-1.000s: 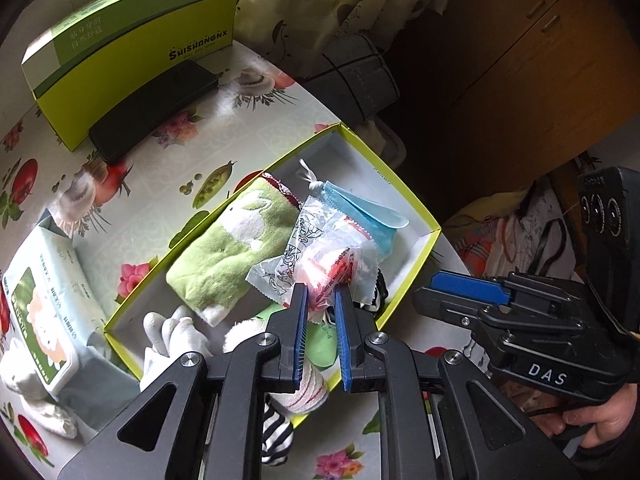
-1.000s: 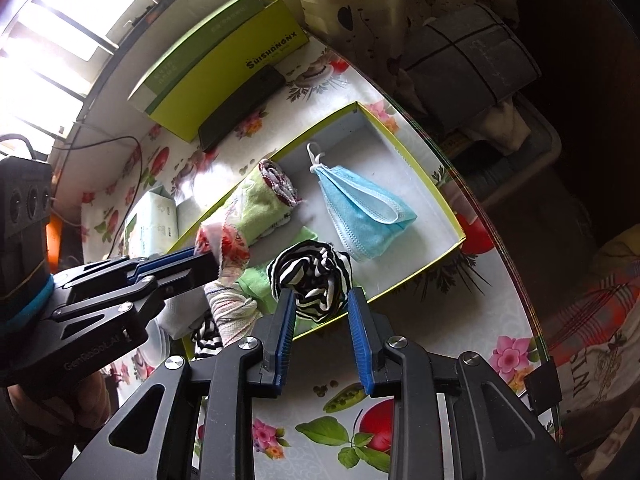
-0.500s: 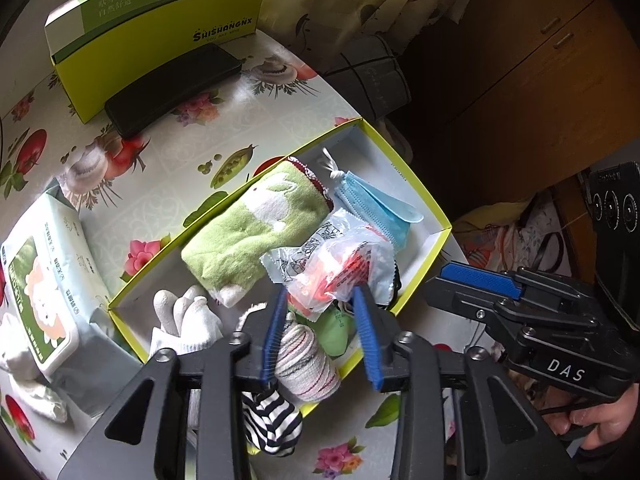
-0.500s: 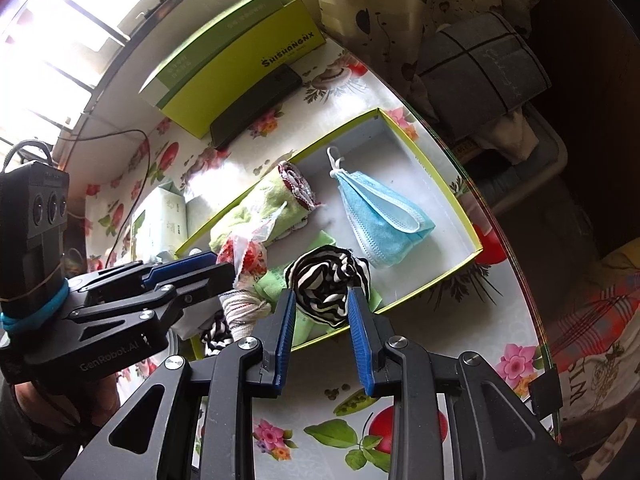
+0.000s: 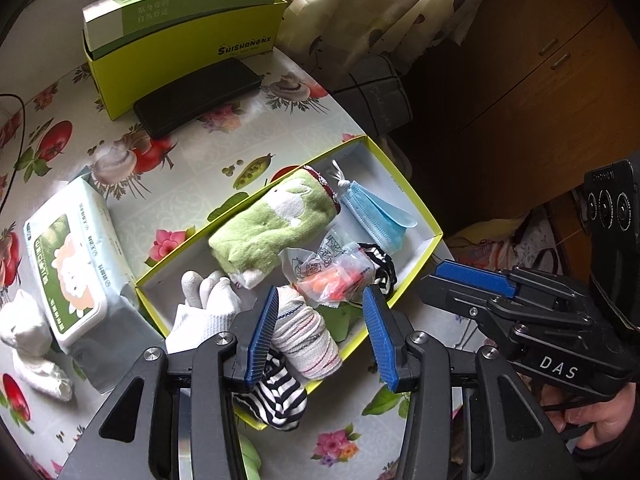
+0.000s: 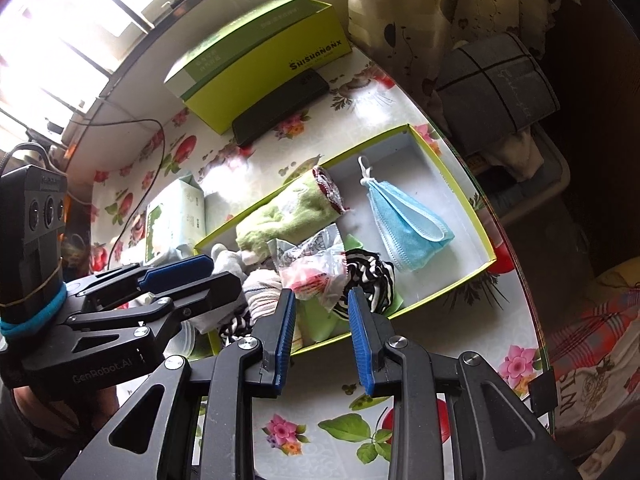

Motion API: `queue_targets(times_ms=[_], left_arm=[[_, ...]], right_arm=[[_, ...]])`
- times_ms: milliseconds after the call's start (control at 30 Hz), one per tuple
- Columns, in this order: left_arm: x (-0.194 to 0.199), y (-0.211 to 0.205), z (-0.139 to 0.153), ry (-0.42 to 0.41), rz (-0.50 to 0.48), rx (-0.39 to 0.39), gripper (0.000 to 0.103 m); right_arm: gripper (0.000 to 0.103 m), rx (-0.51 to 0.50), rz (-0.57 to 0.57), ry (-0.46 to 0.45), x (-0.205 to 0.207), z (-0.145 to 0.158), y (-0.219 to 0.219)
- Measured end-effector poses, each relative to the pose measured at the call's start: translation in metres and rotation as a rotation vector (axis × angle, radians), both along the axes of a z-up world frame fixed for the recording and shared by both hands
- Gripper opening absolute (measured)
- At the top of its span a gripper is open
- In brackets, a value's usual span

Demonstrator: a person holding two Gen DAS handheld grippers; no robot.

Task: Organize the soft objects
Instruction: 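Move both open grippers back toward the white towel beside the wipes pack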

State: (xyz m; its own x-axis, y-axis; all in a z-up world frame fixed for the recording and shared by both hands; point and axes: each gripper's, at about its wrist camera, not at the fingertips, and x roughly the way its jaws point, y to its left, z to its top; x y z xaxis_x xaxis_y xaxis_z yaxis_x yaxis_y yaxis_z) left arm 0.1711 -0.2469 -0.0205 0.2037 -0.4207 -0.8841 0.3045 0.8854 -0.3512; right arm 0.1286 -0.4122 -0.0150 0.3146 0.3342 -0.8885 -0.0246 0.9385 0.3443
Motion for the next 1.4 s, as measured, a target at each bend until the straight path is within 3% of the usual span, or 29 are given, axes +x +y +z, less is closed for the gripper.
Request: queue_targets(times_ms=[200,567,1400], left_arm=[[-0.011,0.021,0.014,-0.035,0.046,-0.002,0.045],[-0.036,0.063,0.029,-0.065,0.119,-0.015,0.045],[-0.070,0.146,0.032,-0.076,0.308,-0.024,0.045]], right_arm=[[0.027,-0.032,0.052,-0.024,-0.001,0.014,0.024],[0.045,-0.075,0.146,-0.057,-0.006,0.029,0.070],[0.048,-0.105,0.336,-0.051,-0.018,0.035,0.152]])
